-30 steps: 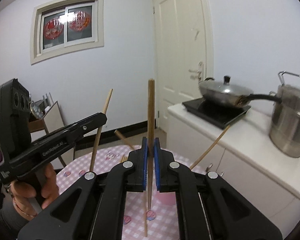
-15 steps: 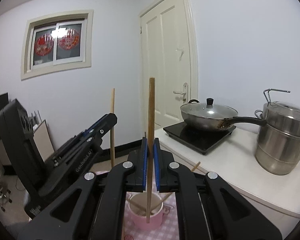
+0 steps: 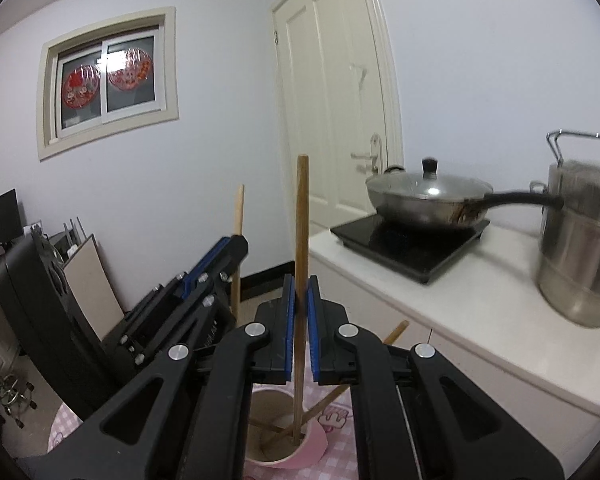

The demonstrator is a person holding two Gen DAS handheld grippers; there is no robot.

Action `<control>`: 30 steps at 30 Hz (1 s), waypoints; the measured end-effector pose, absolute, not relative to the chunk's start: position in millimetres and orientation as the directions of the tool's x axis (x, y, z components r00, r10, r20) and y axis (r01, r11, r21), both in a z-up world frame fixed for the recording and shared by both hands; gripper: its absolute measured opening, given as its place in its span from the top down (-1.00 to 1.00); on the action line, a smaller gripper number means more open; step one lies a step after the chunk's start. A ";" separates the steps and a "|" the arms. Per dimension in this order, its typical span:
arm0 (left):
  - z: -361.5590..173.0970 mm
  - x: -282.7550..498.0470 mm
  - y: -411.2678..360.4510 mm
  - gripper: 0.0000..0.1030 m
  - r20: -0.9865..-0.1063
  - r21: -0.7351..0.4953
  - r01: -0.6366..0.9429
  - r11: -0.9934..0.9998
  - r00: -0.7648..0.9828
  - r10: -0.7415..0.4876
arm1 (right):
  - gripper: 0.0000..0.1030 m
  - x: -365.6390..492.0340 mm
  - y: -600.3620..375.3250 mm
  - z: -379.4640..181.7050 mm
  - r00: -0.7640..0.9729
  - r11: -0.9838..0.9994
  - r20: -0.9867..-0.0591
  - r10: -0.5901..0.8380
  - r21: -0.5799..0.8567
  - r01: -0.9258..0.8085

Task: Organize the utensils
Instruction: 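Lift both held chopsticks upright and carry them above the pink cup, then open the left tool over the pink cup while the right tool lowers its chopstick in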

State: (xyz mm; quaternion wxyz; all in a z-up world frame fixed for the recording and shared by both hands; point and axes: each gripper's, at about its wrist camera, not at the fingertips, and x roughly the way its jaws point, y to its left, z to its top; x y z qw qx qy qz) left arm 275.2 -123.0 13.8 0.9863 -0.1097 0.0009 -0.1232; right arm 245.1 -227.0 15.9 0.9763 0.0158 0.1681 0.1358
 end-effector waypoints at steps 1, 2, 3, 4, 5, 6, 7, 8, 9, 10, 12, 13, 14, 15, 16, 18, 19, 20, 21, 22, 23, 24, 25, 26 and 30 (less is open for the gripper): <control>15.0 274.2 -121.1 0.85 0.023 -0.213 0.243 0.947 0.970 -0.244 | 0.91 245.9 -226.6 12.1 0.905 0.964 -0.331 0.267 0.076 -0.256; 15.5 274.0 -120.2 0.85 0.019 -0.208 0.243 0.947 0.969 -0.245 | 0.91 247.1 -227.0 9.5 0.904 0.964 -0.337 0.264 0.074 -0.254; 16.4 273.2 -119.7 0.84 0.023 -0.205 0.241 0.948 0.970 -0.242 | 0.91 248.0 -226.5 6.9 0.903 0.965 -0.343 0.260 0.070 -0.252; 17.3 273.1 -119.3 0.84 0.025 -0.205 0.239 0.949 0.971 -0.239 | 0.91 248.6 -226.3 5.4 0.902 0.966 -0.345 0.258 0.068 -0.250; 18.6 273.2 -118.5 0.84 0.031 -0.210 0.241 0.948 0.970 -0.240 | 0.91 249.5 -225.1 3.4 0.900 0.966 -0.353 0.256 0.066 -0.249; 20.0 273.1 -117.0 0.84 0.037 -0.219 0.240 0.946 0.971 -0.238 | 0.91 249.9 -224.5 1.8 0.900 0.967 -0.356 0.252 0.066 -0.245; 19.6 275.0 -117.1 0.84 0.039 -0.222 0.233 0.947 0.972 -0.230 | 0.91 250.9 -224.9 0.9 0.898 0.967 -0.360 0.252 0.066 -0.245; 21.2 274.8 -116.5 0.84 0.042 -0.230 0.230 0.945 0.973 -0.227 | 0.91 252.0 -224.6 -1.0 0.894 0.967 -0.369 0.252 0.066 -0.246; 24.1 274.2 -115.5 0.84 0.046 -0.240 0.247 0.939 0.969 -0.244 | 0.91 252.8 -224.0 -3.2 0.891 0.967 -0.378 0.250 0.064 -0.245; 24.0 272.0 -116.0 0.84 0.054 -0.237 0.247 0.940 0.969 -0.241 | 0.91 253.8 -223.2 -4.9 0.889 0.967 -0.385 0.250 0.062 -0.245; 24.7 266.1 -118.4 0.84 0.095 -0.210 0.232 0.950 0.972 -0.217 | 0.91 254.2 -224.6 -8.0 0.884 0.967 -0.395 0.251 0.068 -0.244; 24.7 265.9 -118.7 0.84 0.098 -0.205 0.230 0.951 0.972 -0.214 | 0.91 255.1 -225.0 -8.7 0.883 0.968 -0.398 0.250 0.071 -0.243; 25.0 264.2 -118.6 0.85 0.111 -0.206 0.220 0.954 0.973 -0.200 | 0.91 254.8 -225.3 -9.1 0.882 0.967 -0.399 0.252 0.073 -0.243; 25.4 262.5 -117.7 0.85 0.127 -0.210 0.218 0.953 0.973 -0.195 | 0.91 254.3 -225.3 -9.2 0.881 0.967 -0.401 0.252 0.073 -0.243; 25.5 261.8 -117.3 0.85 0.131 -0.214 0.223 0.951 0.971 -0.199 | 0.91 254.2 -225.1 -9.4 0.880 0.967 -0.402 0.252 0.073 -0.244; 25.9 260.1 -117.3 0.85 0.146 -0.212 0.219 0.952 0.971 -0.191 | 0.91 253.6 -224.7 -9.2 0.880 0.967 -0.402 0.253 0.071 -0.246; 26.2 259.7 -118.0 0.85 0.151 -0.202 0.219 0.954 0.970 -0.191 | 0.91 253.7 -225.0 -9.4 0.879 0.966 -0.404 0.255 0.072 -0.247; 25.5 260.8 -118.8 0.84 0.145 -0.195 0.228 0.954 0.968 -0.202 | 0.91 254.3 -225.3 -9.8 0.877 0.966 -0.406 0.256 0.073 -0.248; 23.8 262.6 -119.6 0.84 0.132 -0.190 0.227 0.955 0.970 -0.205 | 0.91 254.6 -225.0 -10.2 0.876 0.966 -0.409 0.256 0.072 -0.249; 21.8 263.8 -119.4 0.84 0.122 -0.191 0.230 0.954 0.970 -0.210 | 0.91 254.6 -224.8 -11.0 0.876 0.967 -0.411 0.253 0.071 -0.246; 19.0 265.4 -119.3 0.84 0.107 -0.190 0.231 0.954 0.971 -0.214 | 0.91 255.8 -224.9 -11.8 0.874 0.966 -0.414 0.255 0.072 -0.248; 16.0 266.9 -119.2 0.84 0.090 -0.187 0.230 0.955 0.972 -0.216 | 0.91 256.4 -225.0 -12.8 0.871 0.966 -0.419 0.257 0.075 -0.249; 14.0 267.9 -118.2 0.84 0.078 -0.188 0.231 0.955 0.972 -0.219 | 0.91 256.5 -224.8 -13.7 0.870 0.966 -0.421 0.257 0.076 -0.248; 11.7 268.7 -116.9 0.84 0.064 -0.192 0.235 0.953 0.972 -0.226 | 0.91 256.9 -224.7 -14.8 0.868 0.966 -0.424 0.257 0.078 -0.248; 12.1 272.4 -110.9 0.71 0.000 -0.208 0.252 0.945 0.966 -0.258 | 0.91 257.0 -224.8 -15.6 0.865 0.965 -0.430 0.260 0.082 -0.250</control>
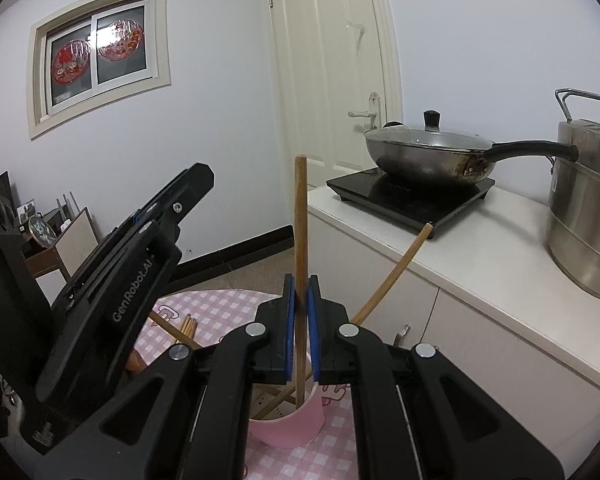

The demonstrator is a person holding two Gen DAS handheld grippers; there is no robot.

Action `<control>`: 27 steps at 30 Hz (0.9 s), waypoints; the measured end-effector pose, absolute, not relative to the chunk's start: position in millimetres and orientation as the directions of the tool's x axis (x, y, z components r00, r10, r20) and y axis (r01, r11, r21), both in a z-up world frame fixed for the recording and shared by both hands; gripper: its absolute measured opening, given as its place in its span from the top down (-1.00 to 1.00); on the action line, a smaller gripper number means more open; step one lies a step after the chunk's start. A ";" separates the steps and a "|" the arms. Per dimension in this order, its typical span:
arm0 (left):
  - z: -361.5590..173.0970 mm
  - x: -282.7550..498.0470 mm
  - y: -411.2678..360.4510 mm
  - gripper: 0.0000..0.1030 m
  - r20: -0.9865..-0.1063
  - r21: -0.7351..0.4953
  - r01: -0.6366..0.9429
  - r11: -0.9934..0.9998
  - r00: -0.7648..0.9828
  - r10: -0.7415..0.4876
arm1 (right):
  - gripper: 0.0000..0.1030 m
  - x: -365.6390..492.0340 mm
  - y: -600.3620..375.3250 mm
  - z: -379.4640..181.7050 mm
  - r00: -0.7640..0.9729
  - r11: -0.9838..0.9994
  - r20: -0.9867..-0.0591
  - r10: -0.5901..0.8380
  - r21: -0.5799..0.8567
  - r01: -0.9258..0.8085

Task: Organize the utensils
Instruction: 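Open the left tool over the pink cup while the right tool lowers its chopstick in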

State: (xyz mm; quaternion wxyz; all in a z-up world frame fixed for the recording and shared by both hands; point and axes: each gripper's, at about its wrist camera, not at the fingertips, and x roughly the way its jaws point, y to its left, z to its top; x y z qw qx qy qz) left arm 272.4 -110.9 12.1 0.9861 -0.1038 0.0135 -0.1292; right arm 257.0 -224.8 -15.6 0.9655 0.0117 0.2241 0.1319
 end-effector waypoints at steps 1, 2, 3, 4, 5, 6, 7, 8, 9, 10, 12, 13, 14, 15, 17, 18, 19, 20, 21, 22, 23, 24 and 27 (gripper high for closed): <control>14.3 272.4 -108.7 0.52 -0.011 -0.213 0.259 0.942 0.963 -0.268 | 0.91 256.9 -224.5 -15.5 0.864 0.965 -0.431 0.261 0.081 -0.251; 15.2 271.8 -106.7 0.37 -0.018 -0.216 0.264 0.940 0.961 -0.274 | 0.91 256.9 -223.9 -15.4 0.864 0.965 -0.431 0.260 0.079 -0.252; 17.4 269.9 -104.1 0.07 -0.020 -0.217 0.273 0.937 0.959 -0.284 | 0.91 256.0 -222.9 -14.8 0.865 0.965 -0.431 0.258 0.074 -0.251; 18.3 267.8 -103.3 0.04 -0.015 -0.215 0.278 0.936 0.958 -0.288 | 0.91 255.5 -222.7 -14.5 0.866 0.965 -0.430 0.257 0.075 -0.250; 20.1 265.1 -102.3 0.04 -0.011 -0.204 0.282 0.938 0.957 -0.290 | 0.91 255.5 -222.9 -14.6 0.865 0.965 -0.432 0.257 0.076 -0.250; 21.5 263.5 -102.4 0.04 -0.017 -0.186 0.282 0.941 0.957 -0.290 | 0.91 255.6 -222.6 -14.7 0.865 0.966 -0.433 0.255 0.076 -0.247; 22.2 262.7 -101.8 0.04 -0.021 -0.180 0.279 0.943 0.958 -0.288 | 0.91 256.0 -222.7 -15.2 0.865 0.967 -0.435 0.251 0.073 -0.244; 22.7 261.8 -100.0 0.04 -0.025 -0.180 0.279 0.943 0.957 -0.288 | 0.91 255.9 -222.7 -15.4 0.866 0.968 -0.435 0.248 0.072 -0.241; 23.2 260.9 -97.0 0.04 -0.027 -0.188 0.283 0.940 0.956 -0.293 | 0.91 255.7 -222.9 -15.1 0.865 0.968 -0.437 0.246 0.073 -0.239; 24.5 260.6 -94.9 0.04 -0.030 -0.199 0.283 0.938 0.955 -0.294 | 0.91 255.8 -223.2 -14.9 0.864 0.968 -0.439 0.248 0.076 -0.239; 27.0 261.4 -87.3 0.04 -0.049 -0.246 0.289 0.925 0.950 -0.309 | 0.91 255.6 -222.9 -14.5 0.864 0.969 -0.441 0.244 0.072 -0.237; 28.1 260.9 -84.9 0.04 -0.051 -0.261 0.293 0.920 0.947 -0.316 | 0.91 256.0 -222.6 -14.2 0.863 0.969 -0.443 0.243 0.070 -0.237; 29.8 260.5 -82.4 0.03 -0.057 -0.274 0.295 0.916 0.945 -0.321 | 0.90 256.6 -222.3 -13.8 0.862 0.969 -0.446 0.242 0.070 -0.236; 32.0 259.8 -80.8 0.03 -0.063 -0.275 0.300 0.913 0.942 -0.329 | 0.90 257.4 -222.1 -13.6 0.859 0.969 -0.451 0.243 0.070 -0.237; 35.2 256.5 -78.9 -0.01 -0.067 -0.263 0.303 0.916 0.941 -0.331 | 0.90 259.7 -221.8 -14.0 0.852 0.970 -0.466 0.240 0.069 -0.235; 36.8 254.9 -77.5 -0.01 -0.068 -0.258 0.303 0.918 0.942 -0.330 | 0.90 260.7 -222.0 -14.5 0.850 0.971 -0.472 0.235 0.068 -0.231; 39.2 252.4 -74.7 -0.04 -0.068 -0.254 0.307 0.917 0.940 -0.333 | 0.90 260.5 -221.9 -15.2 0.848 0.971 -0.475 0.232 0.067 -0.228; 41.4 249.9 -70.9 -0.06 -0.069 -0.253 0.307 0.917 0.940 -0.334 | 0.89 261.1 -222.2 -16.1 0.846 0.972 -0.480 0.231 0.068 -0.226; 43.5 247.4 -66.2 -0.07 -0.070 -0.254 0.304 0.918 0.941 -0.331 | 0.89 261.2 -222.3 -17.1 0.845 0.972 -0.483 0.230 0.069 -0.225; 44.9 246.1 -62.5 -0.09 -0.071 -0.256 0.303 0.918 0.941 -0.331 | 0.89 262.1 -222.2 -18.7 0.842 0.973 -0.489 0.227 0.068 -0.222; 46.7 244.3 -58.0 -0.10 -0.072 -0.259 0.302 0.917 0.941 -0.331 | 0.89 263.2 -221.8 -21.0 0.838 0.973 -0.497 0.223 0.067 -0.219; 49.0 241.6 -51.5 -0.10 -0.076 -0.265 0.298 0.917 0.941 -0.328 | 0.89 264.6 -220.9 -23.7 0.833 0.974 -0.508 0.220 0.064 -0.219; 54.4 234.6 -35.7 -0.14 -0.073 -0.272 0.290 0.918 0.945 -0.320 | 0.89 265.7 -217.1 -28.9 0.824 0.975 -0.526 0.210 0.051 -0.217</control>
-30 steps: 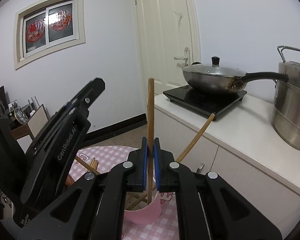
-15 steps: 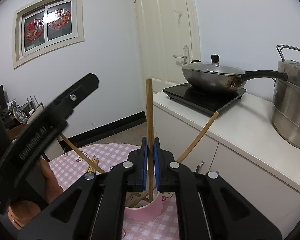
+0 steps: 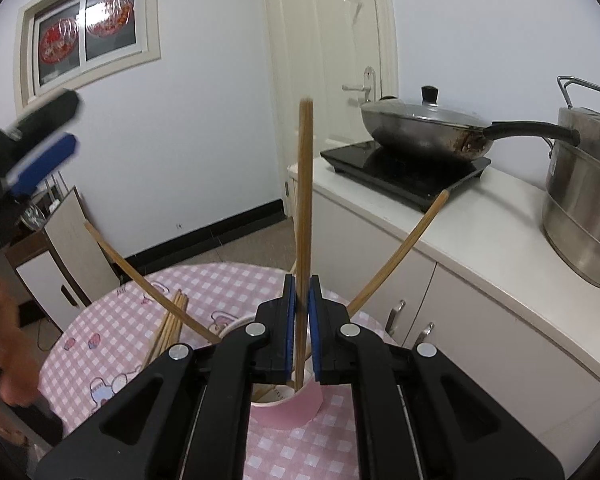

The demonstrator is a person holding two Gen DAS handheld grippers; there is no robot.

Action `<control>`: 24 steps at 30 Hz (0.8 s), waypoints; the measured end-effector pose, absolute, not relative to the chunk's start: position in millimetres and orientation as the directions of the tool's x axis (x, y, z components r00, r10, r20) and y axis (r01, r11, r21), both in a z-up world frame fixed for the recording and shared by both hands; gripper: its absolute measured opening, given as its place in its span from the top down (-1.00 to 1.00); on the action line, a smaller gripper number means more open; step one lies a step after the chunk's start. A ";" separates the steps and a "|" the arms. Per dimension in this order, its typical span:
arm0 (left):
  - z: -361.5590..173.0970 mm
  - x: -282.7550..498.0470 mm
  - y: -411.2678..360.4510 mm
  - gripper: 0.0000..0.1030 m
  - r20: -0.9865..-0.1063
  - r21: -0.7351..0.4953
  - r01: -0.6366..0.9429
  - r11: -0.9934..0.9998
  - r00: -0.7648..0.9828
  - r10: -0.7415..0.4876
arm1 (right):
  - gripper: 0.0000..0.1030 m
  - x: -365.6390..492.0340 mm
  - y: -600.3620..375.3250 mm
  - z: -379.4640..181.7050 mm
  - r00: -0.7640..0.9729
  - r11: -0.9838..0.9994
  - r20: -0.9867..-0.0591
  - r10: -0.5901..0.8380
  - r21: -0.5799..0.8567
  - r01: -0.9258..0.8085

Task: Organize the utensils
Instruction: 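Open the left tool over the pink cup while the right tool lowers its chopstick in, then open the right tool to drop its chopstick into the pink cup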

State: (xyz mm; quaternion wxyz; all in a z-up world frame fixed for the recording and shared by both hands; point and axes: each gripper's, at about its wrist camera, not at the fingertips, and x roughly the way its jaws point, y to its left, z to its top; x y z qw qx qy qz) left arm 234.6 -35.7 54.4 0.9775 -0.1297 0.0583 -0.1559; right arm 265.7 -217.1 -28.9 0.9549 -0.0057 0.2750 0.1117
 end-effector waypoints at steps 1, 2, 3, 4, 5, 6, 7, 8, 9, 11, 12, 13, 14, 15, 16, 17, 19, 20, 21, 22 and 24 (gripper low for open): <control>55.5 232.2 -31.4 -0.18 -0.072 -0.273 0.285 0.919 0.946 -0.315 | 0.89 265.1 -216.1 -29.2 0.822 0.975 -0.530 0.210 0.050 -0.216; 56.8 229.5 -26.3 -0.19 -0.073 -0.274 0.279 0.920 0.948 -0.310 | 0.89 264.3 -215.3 -29.4 0.820 0.975 -0.533 0.210 0.051 -0.217; 58.4 226.4 -18.9 -0.19 -0.077 -0.280 0.273 0.921 0.949 -0.305 | 0.85 262.8 -214.3 -29.0 0.819 0.975 -0.535 0.209 0.049 -0.216; 59.8 224.4 -13.4 -0.19 -0.081 -0.283 0.271 0.920 0.949 -0.304 | 0.83 261.9 -213.9 -28.6 0.818 0.975 -0.536 0.207 0.046 -0.216; 60.9 222.1 -6.4 -0.19 -0.086 -0.290 0.269 0.918 0.948 -0.305 | 0.73 260.9 -213.4 -28.3 0.817 0.976 -0.540 0.203 0.041 -0.215; 61.6 219.9 1.4 -0.22 -0.092 -0.297 0.266 0.917 0.948 -0.304 | 0.60 258.8 -212.9 -27.8 0.815 0.976 -0.543 0.200 0.037 -0.214; 61.8 218.5 6.8 -0.24 -0.098 -0.299 0.261 0.918 0.948 -0.302 | 0.54 257.8 -212.2 -27.5 0.815 0.976 -0.544 0.198 0.036 -0.214; 61.6 216.8 13.6 -0.24 -0.104 -0.303 0.251 0.919 0.950 -0.293 | 0.52 255.8 -211.7 -27.2 0.816 0.977 -0.544 0.193 0.031 -0.211; 60.4 215.2 22.1 -0.24 -0.111 -0.307 0.233 0.923 0.954 -0.278 | 0.52 254.7 -210.6 -27.5 0.817 0.978 -0.545 0.189 0.025 -0.209; 57.1 215.3 33.4 -0.24 -0.132 -0.303 0.201 0.932 0.959 -0.250 | 0.52 252.1 -208.7 -29.5 0.813 0.978 -0.553 0.183 0.017 -0.209; 53.8 216.8 39.0 -0.24 -0.152 -0.299 0.181 0.937 0.960 -0.234 | 0.51 251.3 -207.8 -30.7 0.810 0.978 -0.557 0.182 0.015 -0.209; 50.3 218.3 43.0 -0.24 -0.168 -0.300 0.165 0.940 0.960 -0.222 | 0.51 250.2 -207.1 -32.0 0.810 0.978 -0.559 0.179 0.013 -0.207; 45.6 220.6 47.8 -0.24 -0.190 -0.302 0.146 0.942 0.959 -0.210 | 0.51 249.0 -206.7 -33.7 0.808 0.978 -0.562 0.179 0.014 -0.207; 40.0 223.7 52.4 -0.24 -0.218 -0.306 0.130 0.943 0.955 -0.202 | 0.51 247.5 -205.3 -34.6 0.806 0.978 -0.564 0.180 0.016 -0.207; 35.7 226.3 55.5 -0.24 -0.238 -0.310 0.117 0.943 0.951 -0.197 | 0.51 245.6 -205.2 -36.2 0.805 0.979 -0.566 0.180 0.019 -0.205; 30.2 230.1 58.3 -0.24 -0.265 -0.313 0.105 0.944 0.945 -0.193 | 0.51 243.7 -205.3 -37.6 0.803 0.979 -0.568 0.181 0.021 -0.205; 16.0 240.6 60.7 -0.24 -0.339 -0.300 0.065 0.952 0.925 -0.170 | 0.51 240.6 -204.4 -39.3 0.801 0.978 -0.570 0.185 0.025 -0.208; 9.0 245.7 61.0 -0.24 -0.374 -0.288 0.044 0.957 0.915 -0.154 | 0.51 237.5 -203.8 -40.0 0.802 0.978 -0.568 0.186 0.025 -0.209; -1.6 253.8 59.5 -0.24 -0.425 -0.265 0.027 0.964 0.894 -0.142 | 0.51 235.8 -203.4 -40.4 0.801 0.976 -0.568 0.191 0.026 -0.214; -8.7 257.8 59.6 -0.24 -0.455 -0.255 0.017 0.967 0.880 -0.136 | 0.51 233.0 -202.4 -42.0 0.798 0.975 -0.569 0.198 0.028 -0.223; -28.2 267.8 59.5 -0.24 -0.521 -0.250 -0.004 0.968 0.843 -0.131 | 0.51 226.5 -199.8 -46.6 0.796 0.972 -0.570 0.205 0.021 -0.235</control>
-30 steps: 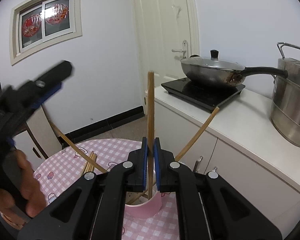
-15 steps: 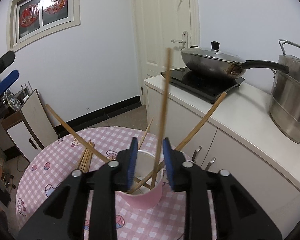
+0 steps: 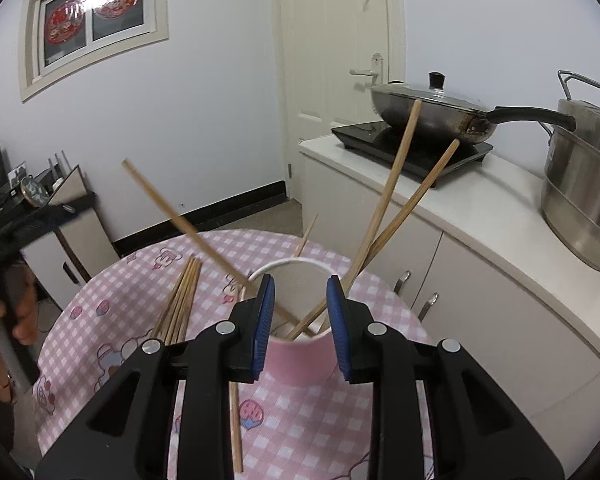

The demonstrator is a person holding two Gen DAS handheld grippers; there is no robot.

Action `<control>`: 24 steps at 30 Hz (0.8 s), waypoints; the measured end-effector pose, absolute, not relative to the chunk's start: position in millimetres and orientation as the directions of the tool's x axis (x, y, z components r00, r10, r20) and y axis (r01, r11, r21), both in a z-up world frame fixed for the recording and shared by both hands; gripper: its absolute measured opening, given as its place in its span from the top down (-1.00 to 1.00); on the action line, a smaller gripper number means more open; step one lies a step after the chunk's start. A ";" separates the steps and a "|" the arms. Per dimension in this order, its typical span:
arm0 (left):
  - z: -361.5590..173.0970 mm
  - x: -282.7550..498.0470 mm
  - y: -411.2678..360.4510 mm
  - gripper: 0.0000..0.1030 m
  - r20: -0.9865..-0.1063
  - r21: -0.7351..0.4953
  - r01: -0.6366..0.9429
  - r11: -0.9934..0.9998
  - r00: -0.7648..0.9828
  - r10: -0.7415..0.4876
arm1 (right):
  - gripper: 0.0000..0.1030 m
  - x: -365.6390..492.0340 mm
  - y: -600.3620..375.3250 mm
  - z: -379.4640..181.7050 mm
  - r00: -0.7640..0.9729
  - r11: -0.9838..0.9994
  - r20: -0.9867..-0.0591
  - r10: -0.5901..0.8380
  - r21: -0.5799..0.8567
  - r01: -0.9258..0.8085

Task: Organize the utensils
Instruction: 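Open the right tool to drop its chopstick into the pink cup, then lower both tools to the chopstick pile and close each on a chopstick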

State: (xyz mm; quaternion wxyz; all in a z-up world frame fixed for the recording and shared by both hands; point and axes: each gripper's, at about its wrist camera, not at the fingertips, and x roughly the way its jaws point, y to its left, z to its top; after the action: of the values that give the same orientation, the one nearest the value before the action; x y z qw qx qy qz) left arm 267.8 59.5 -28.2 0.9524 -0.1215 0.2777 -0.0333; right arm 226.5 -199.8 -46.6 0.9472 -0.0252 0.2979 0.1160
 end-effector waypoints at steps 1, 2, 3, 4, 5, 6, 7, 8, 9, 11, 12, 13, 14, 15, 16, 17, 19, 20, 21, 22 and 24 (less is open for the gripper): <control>-36.3 272.5 59.4 -0.24 -0.550 -0.249 -0.007 0.968 0.824 -0.136 | 0.51 223.9 -197.9 -49.6 0.792 0.970 -0.574 0.208 0.016 -0.243; -45.7 277.6 58.8 -0.24 -0.584 -0.247 -0.008 0.969 0.799 -0.142 | 0.51 221.4 -196.7 -52.1 0.789 0.968 -0.577 0.212 0.013 -0.251; -57.7 284.7 57.3 -0.24 -0.627 -0.239 -0.009 0.971 0.765 -0.147 | 0.51 219.1 -194.9 -54.5 0.787 0.967 -0.578 0.213 0.010 -0.255; -65.6 289.3 56.7 -0.24 -0.654 -0.233 -0.014 0.972 0.743 -0.146 | 0.51 216.6 -193.2 -58.4 0.783 0.965 -0.583 0.215 0.005 -0.261; -76.9 295.3 54.3 -0.24 -0.689 -0.220 -0.017 0.975 0.710 -0.143 | 0.51 214.8 -191.8 -62.2 0.778 0.963 -0.589 0.219 0.004 -0.268; -82.1 297.6 53.0 -0.24 -0.704 -0.215 -0.015 0.976 0.695 -0.144 | 0.51 213.1 -190.7 -66.1 0.772 0.961 -0.595 0.225 0.007 -0.276; -91.0 301.1 50.3 -0.24 -0.727 -0.205 -0.010 0.979 0.671 -0.146 | 0.51 212.2 -189.4 -69.1 0.766 0.959 -0.600 0.231 0.008 -0.283; -98.7 303.6 46.8 -0.24 -0.748 -0.188 -0.001 0.982 0.648 -0.143 | 0.51 210.6 -187.4 -73.5 0.758 0.956 -0.608 0.236 0.008 -0.292; -105.9 304.6 43.6 -0.24 -0.764 -0.172 0.005 0.985 0.631 -0.136 | 0.51 209.0 -185.3 -78.1 0.750 0.954 -0.616 0.242 0.008 -0.301; -118.0 308.0 40.2 -0.19 -0.791 -0.145 0.016 0.989 0.599 -0.125 | 0.51 206.4 -180.8 -86.4 0.735 0.948 -0.630 0.251 0.006 -0.319; -121.9 309.0 38.9 -0.10 -0.799 -0.142 0.018 0.990 0.587 -0.126 | 0.51 205.5 -179.0 -90.7 0.726 0.945 -0.638 0.256 0.007 -0.327; -127.5 310.6 37.1 -0.04 -0.812 -0.139 0.021 0.990 0.570 -0.126 | 0.51 204.5 -176.6 -95.0 0.717 0.942 -0.646 0.261 0.009 -0.335; -131.7 311.8 35.5 -0.01 -0.822 -0.131 0.022 0.991 0.557 -0.121 | 0.51 204.5 -174.6 -98.9 0.709 0.940 -0.653 0.265 0.010 -0.342; -133.8 312.5 34.3 0.06 -0.826 -0.125 0.021 0.992 0.551 -0.116 | 0.51 204.5 -172.6 -103.4 0.702 0.938 -0.661 0.266 0.009 -0.346; -136.9 313.6 34.1 0.08 -0.832 -0.118 0.022 0.993 0.544 -0.111 | 0.51 205.0 -171.2 -106.8 0.697 0.937 -0.666 0.266 0.010 -0.348; -138.1 313.1 34.2 0.08 -0.829 -0.115 0.023 0.993 0.548 -0.109 | 0.51 206.0 -169.9 -110.3 0.690 0.936 -0.673 0.268 0.013 -0.351; -137.3 312.5 34.3 0.08 -0.830 -0.114 0.023 0.993 0.547 -0.108 | 0.51 207.7 -167.1 -117.5 0.677 0.935 -0.685 0.269 0.017 -0.354; -137.9 313.3 34.8 0.08 -0.830 -0.115 0.022 0.993 0.547 -0.109 | 0.51 208.5 -165.2 -120.7 0.671 0.934 -0.691 0.269 0.018 -0.356; -138.0 312.8 34.9 0.08 -0.828 -0.121 0.024 0.992 0.548 -0.115 | 0.51 209.2 -163.0 -123.2 0.665 0.933 -0.695 0.273 0.022 -0.360; -137.5 315.0 33.1 0.08 -0.829 -0.123 0.025 0.992 0.547 -0.116 | 0.51 209.6 -161.9 -124.7 0.661 0.931 -0.698 0.276 0.024 -0.363; -138.4 313.7 32.4 0.08 -0.830 -0.128 0.029 0.991 0.544 -0.123 | 0.51 209.8 -157.4 -127.1 0.655 0.928 -0.702 0.282 0.026 -0.371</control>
State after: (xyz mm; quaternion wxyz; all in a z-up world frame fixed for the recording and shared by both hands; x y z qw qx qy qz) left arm 313.7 32.4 -138.4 0.8774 -0.0492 0.4753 -0.0433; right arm 209.8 -157.4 -127.1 0.9076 -0.0599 0.3747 0.1799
